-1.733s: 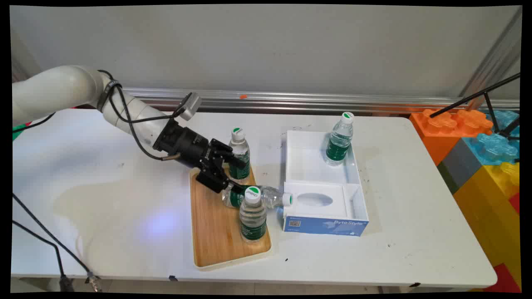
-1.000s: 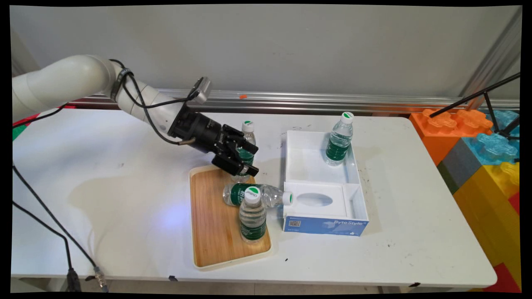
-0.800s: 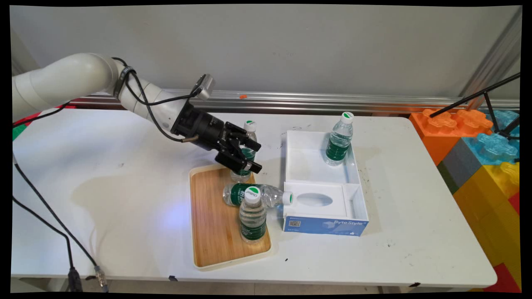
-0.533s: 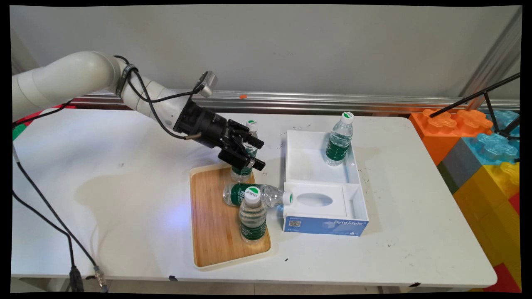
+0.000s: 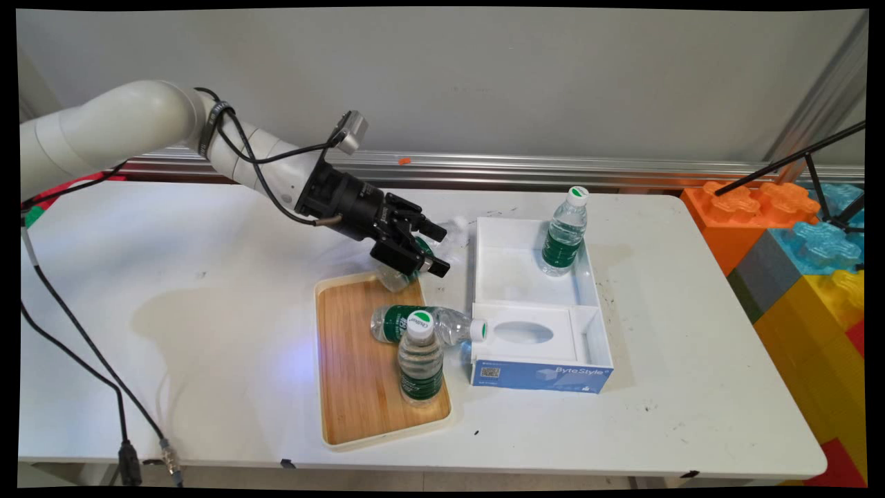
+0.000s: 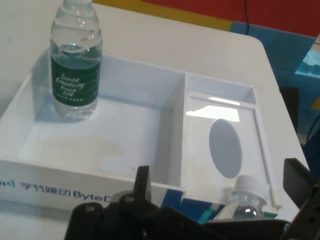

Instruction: Pick up the green bottle from the white box

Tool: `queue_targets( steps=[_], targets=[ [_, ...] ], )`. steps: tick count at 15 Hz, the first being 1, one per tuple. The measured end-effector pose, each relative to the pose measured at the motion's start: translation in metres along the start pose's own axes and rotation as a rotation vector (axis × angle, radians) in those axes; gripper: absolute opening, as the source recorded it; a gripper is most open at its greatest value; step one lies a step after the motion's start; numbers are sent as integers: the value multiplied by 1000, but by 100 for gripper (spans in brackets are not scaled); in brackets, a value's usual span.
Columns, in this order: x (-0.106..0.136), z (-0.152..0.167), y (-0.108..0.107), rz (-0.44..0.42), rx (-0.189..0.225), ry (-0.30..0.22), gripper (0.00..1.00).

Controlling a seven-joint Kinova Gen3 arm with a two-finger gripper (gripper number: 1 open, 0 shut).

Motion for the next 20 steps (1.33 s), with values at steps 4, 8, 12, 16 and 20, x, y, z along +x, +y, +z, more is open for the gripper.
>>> queue_targets(
  steps=[4, 8, 12, 16, 20],
  targets=[
    [3, -1, 2, 0, -6, 6, 100],
    [3, -3, 5, -1, -12, 6, 100],
    [1, 0, 2, -2, -8, -1, 100],
    [-4, 10, -8, -1, 5, -11, 100],
    [-7, 30, -26, 3, 29, -11, 100]
  ],
)
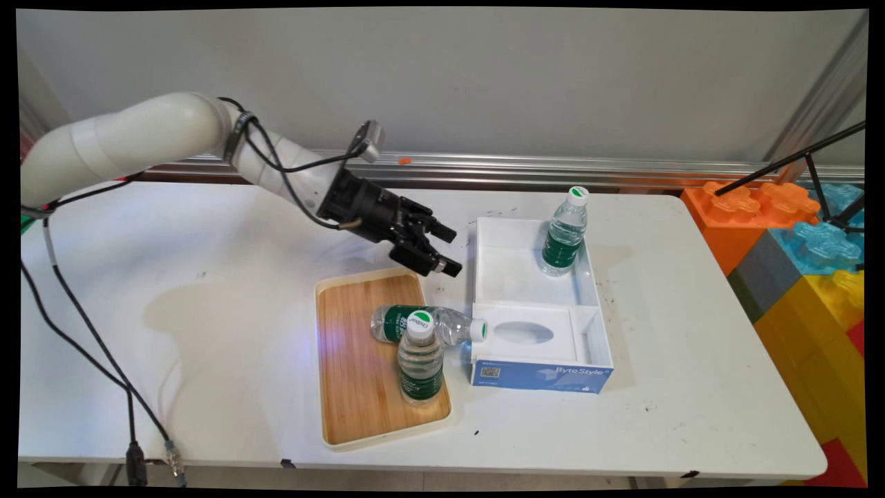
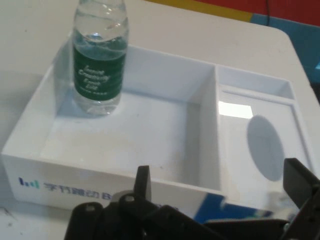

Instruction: Pick up the green bottle from the white box

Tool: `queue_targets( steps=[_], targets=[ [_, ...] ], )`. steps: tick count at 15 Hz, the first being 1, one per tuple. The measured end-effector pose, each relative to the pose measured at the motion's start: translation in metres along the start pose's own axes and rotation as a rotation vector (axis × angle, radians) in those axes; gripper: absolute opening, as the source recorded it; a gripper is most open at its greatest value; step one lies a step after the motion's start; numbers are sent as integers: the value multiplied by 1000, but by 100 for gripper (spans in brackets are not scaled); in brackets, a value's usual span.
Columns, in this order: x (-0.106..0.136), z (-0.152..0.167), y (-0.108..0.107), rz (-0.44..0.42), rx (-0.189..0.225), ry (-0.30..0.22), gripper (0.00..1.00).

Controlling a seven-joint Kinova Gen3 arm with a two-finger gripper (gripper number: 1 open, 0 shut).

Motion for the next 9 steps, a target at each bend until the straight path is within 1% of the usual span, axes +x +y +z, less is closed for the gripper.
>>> queue_targets(
  steps=[3, 9],
  targets=[
    [4, 19, -15, 7, 20, 13, 100],
    [12, 46, -34, 16, 47, 36, 100]
  ],
)
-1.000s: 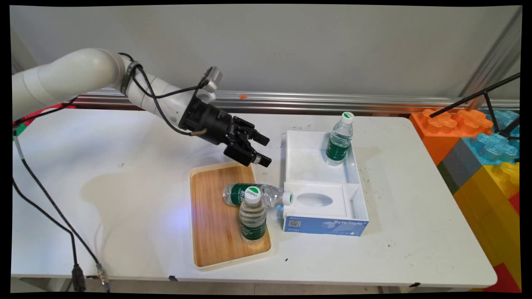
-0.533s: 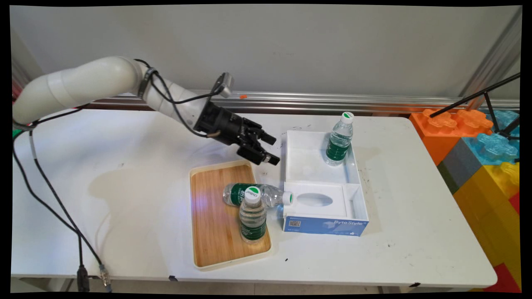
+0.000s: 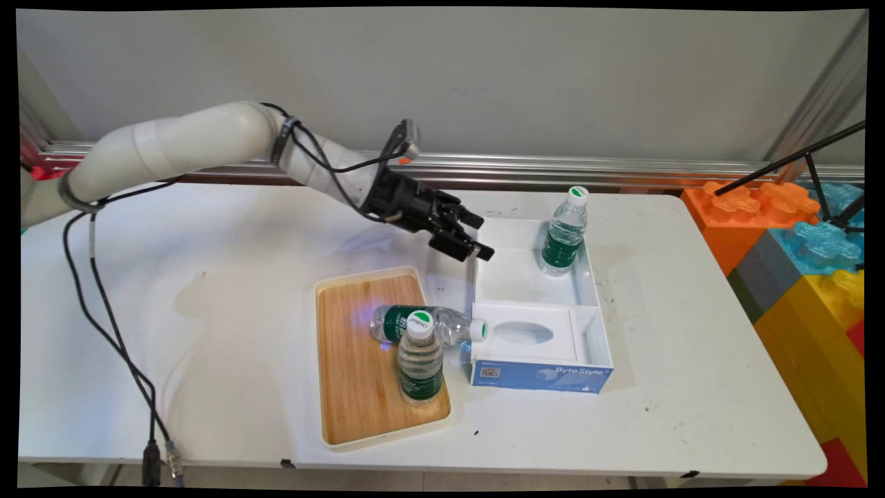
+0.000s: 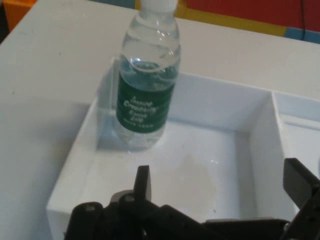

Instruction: Pick up the green bottle from the white box

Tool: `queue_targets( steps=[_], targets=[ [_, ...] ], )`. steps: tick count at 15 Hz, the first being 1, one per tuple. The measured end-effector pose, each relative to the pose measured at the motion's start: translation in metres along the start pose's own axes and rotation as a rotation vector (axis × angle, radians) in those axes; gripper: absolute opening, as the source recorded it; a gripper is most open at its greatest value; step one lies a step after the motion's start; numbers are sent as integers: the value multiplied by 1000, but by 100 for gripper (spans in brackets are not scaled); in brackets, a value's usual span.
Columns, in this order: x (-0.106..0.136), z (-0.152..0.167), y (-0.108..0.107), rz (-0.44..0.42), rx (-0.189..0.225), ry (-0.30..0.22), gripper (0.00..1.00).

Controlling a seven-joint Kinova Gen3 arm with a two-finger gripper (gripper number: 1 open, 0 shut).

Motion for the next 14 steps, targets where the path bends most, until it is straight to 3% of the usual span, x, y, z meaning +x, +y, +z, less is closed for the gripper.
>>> queue_targets(
  steps=[14],
  targets=[
    [26, 58, -24, 3, 18, 69, 100]
  ],
)
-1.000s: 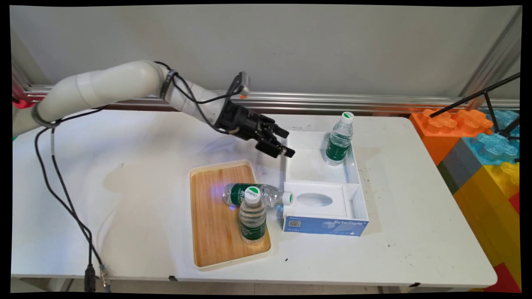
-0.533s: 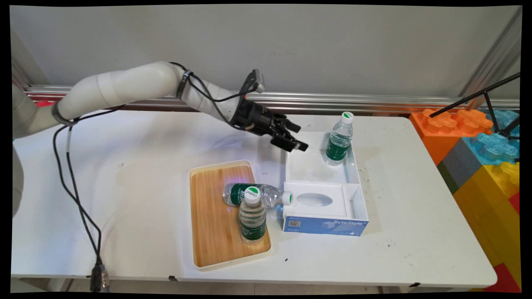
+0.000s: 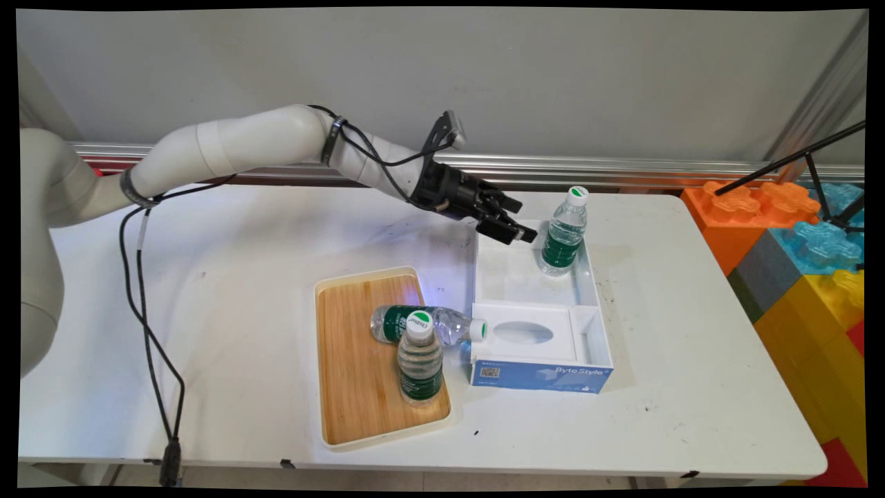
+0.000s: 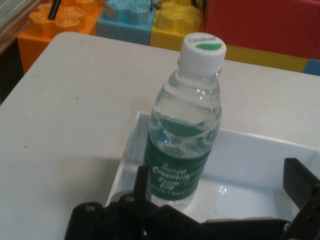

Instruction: Pick up the green bottle from the white box

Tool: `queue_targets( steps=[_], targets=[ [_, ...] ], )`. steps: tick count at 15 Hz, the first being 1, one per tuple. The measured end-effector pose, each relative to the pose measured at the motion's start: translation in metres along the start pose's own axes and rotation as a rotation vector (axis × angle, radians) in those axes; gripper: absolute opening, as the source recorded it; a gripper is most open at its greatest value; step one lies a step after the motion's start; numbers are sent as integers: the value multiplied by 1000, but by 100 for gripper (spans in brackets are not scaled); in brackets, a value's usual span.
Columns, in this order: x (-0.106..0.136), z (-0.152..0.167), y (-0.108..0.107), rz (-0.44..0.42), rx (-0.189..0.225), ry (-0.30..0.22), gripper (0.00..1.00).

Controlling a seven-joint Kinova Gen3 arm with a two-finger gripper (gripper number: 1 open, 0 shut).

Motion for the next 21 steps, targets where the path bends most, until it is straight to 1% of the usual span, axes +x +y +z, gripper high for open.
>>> queue_targets(
  steps=[8, 21],
  targets=[
    [5, 24, -2, 3, -11, 19, 100],
    [3, 51, -9, 17, -14, 25, 100]
  ],
)
